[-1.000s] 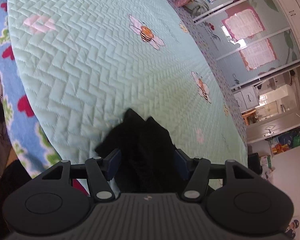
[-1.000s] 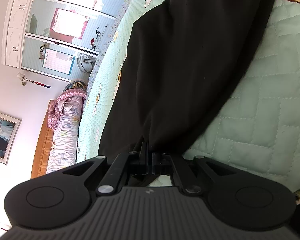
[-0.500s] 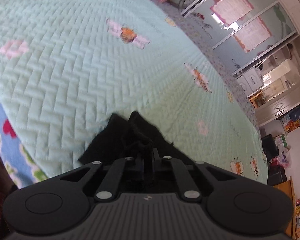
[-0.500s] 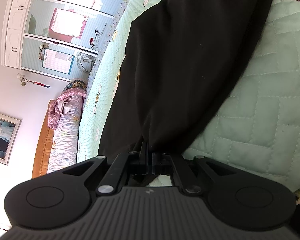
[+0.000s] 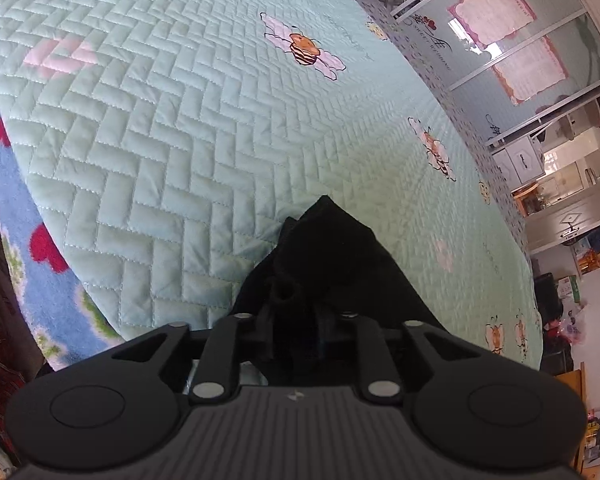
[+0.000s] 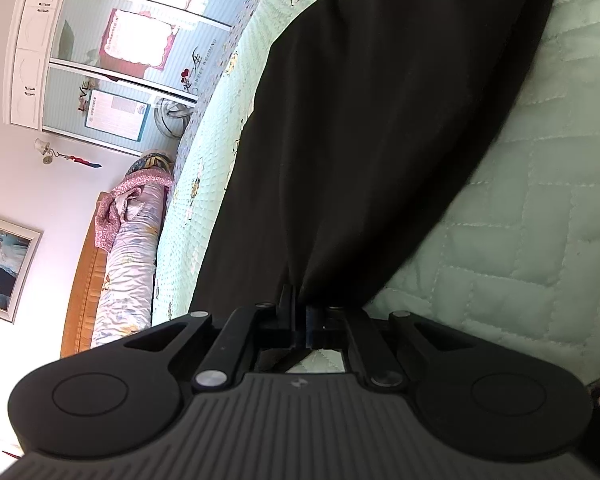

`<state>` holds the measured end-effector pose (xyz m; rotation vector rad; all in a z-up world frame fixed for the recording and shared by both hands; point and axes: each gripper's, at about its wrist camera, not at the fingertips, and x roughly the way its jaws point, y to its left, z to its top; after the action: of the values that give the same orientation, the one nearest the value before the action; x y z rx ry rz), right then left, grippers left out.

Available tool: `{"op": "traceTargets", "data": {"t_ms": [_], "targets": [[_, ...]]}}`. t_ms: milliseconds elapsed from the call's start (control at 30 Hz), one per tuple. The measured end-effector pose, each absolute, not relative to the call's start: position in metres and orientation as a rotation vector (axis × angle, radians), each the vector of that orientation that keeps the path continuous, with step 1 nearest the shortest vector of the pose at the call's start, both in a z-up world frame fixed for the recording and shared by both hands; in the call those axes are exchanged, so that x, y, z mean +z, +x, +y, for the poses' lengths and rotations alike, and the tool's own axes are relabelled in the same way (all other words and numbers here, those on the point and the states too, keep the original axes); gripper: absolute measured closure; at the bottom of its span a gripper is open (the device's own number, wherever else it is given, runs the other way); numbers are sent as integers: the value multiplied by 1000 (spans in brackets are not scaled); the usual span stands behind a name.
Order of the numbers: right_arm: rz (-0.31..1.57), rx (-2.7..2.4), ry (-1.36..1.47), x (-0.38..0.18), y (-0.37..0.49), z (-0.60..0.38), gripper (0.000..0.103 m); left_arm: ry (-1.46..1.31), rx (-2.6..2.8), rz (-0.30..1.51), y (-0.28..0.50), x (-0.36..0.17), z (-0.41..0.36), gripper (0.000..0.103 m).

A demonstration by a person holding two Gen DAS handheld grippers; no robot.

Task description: Fold clothes

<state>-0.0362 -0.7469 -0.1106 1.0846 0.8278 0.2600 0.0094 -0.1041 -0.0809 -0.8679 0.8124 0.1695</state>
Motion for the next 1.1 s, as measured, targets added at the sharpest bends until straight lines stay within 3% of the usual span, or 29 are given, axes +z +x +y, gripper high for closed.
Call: {"op": "traceTargets", "data": {"t_ms": [67,133,400,667,767,800,900,967,1000,1033,1100], "targets": [[826,260,1091,-112,-37,-747,98,-819,221,795,5,-67,-109,58],[825,260,1095,-112,-37,-746,98,-743,283,780,0,-53,-113,39],[828,268,1102,-113,-37,-749,98,-398,214,677,5,-3,-156,33],[834,271,1095,-113,-36,-751,97,46,136,263,-22,31,-240,31],[839,269,1095,-114,-34,-752,98,239,183,110,-41,41,-268,11],[840,269,1095,-114,-33,-751,98,301,201,64,-46,42,-275,0],[838,264,1093,-114,-33,-750,98,359,138,74,-43,41,-281,0],[837,263,1092,-113,-33,-749,97,308,85,142,-33,35,-274,12],[837,263,1092,-113,-33,-749,98,284,63,174,-29,31,-271,38],[838,262,1092,-113,-33,-749,97,265,46,193,-24,25,-266,72],[839,261,1089,-112,-32,-748,97,206,14,224,-20,17,-256,101]]}}
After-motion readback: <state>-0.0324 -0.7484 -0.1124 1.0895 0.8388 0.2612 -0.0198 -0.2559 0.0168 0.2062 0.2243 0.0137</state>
